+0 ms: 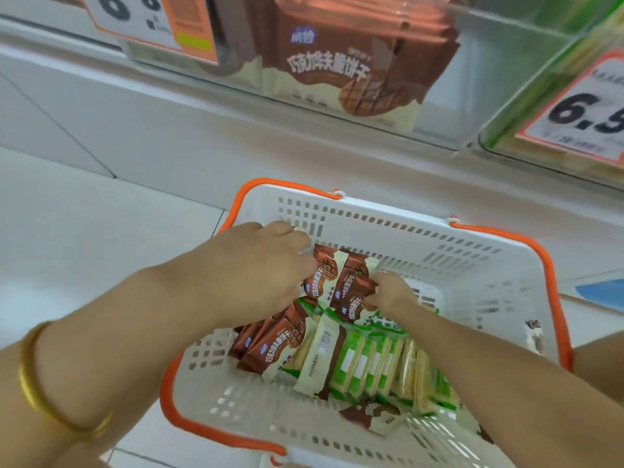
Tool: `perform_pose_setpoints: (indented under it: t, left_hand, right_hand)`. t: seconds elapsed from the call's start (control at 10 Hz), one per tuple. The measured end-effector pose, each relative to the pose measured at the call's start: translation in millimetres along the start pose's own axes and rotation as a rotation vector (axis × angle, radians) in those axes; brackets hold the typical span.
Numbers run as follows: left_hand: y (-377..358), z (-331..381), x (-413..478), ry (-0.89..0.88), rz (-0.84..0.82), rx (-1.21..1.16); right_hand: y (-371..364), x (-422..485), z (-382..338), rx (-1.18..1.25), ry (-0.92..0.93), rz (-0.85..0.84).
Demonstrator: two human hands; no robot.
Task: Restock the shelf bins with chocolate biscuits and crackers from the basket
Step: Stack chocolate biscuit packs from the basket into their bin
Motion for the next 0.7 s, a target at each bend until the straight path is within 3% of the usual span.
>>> perform_pose_setpoints:
  t: [0.1,0.2,0.3,0.4,0.6,0.7]
  left_hand:
    - [-4,-7,11,-0.040,0.108,0.016]
    - [0,-13,15,-0.038,0.133,-0.098]
    - [5,-24,17,0.059,0.157,-0.448]
    - [27,-29,10,0.068,0.304,-0.710]
    - [87,-43,-45,-0.075,0.579,-0.972]
    - [123,-63,-65,-0.071,0.948,-1.010]
  right_hand:
    - [33,-21,-11,0.178,0.052,0.017]
    - [82,-59,-32,0.614,0.134,-0.054]
    - [118,-106,-53,1.023,0.250,-0.230]
    - [148,-142,-72,1.155,0.380,-0.234]
    - [243,-221,-106,0.938,0.698,0.127]
    - [298,-250,-130,0.797,0.824,0.366]
Point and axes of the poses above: each hand's wrist, its own x-axis towards the middle knuckle, its own y-axis out of the back of the hand, z = x × y, the point moved 5 cm from there along x, towards the middle knuckle, and after that the axes turned 2 degrees about -y, right-handed, at the moved point
